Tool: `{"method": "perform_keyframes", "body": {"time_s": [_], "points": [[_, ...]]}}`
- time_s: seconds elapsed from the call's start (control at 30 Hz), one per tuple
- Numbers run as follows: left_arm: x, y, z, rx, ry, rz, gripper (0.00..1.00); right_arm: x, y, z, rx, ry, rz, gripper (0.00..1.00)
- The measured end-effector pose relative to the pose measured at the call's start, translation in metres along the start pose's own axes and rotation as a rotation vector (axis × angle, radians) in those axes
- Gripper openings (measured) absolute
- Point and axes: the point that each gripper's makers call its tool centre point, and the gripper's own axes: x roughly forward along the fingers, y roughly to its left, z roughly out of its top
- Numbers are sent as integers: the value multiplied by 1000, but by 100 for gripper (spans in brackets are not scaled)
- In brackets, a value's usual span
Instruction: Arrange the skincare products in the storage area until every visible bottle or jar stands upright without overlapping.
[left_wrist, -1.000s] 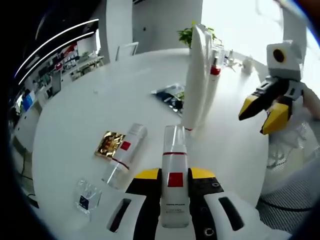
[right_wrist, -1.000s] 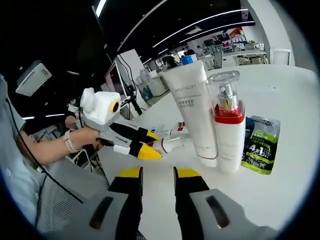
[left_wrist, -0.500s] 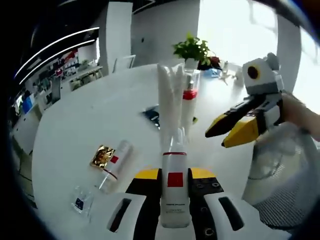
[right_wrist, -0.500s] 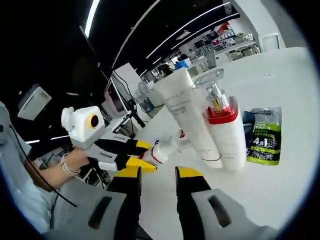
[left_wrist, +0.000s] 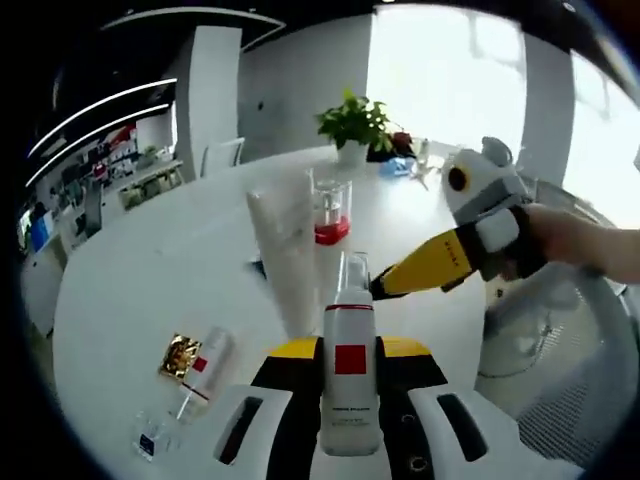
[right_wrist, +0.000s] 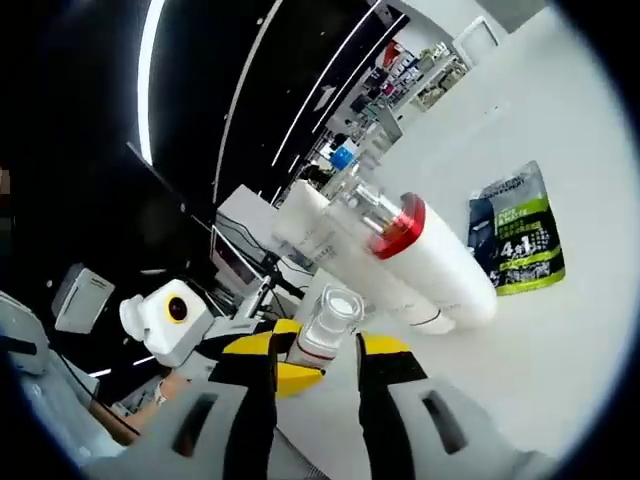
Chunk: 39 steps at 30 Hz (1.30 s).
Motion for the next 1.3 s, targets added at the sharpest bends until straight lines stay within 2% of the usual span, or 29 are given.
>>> {"method": "perform_keyframes", "body": {"time_s": [0.03,0.17,0.27,0.4,0.5,0.77,0.87,1.03,1.3], "points": [[1,-1,1,4,-3,-3,17,-1,-1,4,21,-25,-3,31],[7,-4,8,25,-23,-13,17,-4,-4,8,68,-54,-5,28],[9,-6,18,60,-62,-20,17,-5,-2,15,139,-105,22,26],[12,-7,23,76,-87,-14,17,-11,-10,24,204,-172,9,21],[14,-9,23,108,-94,-12,17,-13,-10,26,234,-189,22,19],[15,-9,20,116,-109,-16,17,-11,-11,23,218,-173,4,19],[18,-10,16,123,-111,-18,17,-10,-11,22,171,-157,-17,19],[20,-9,10,167,-104,-12,17,-8,-8,18,-4,-100,-56,17],[21,-11,1,196,-84,-62,20,-2,-1,14,-199,-41,-65,16]]}}
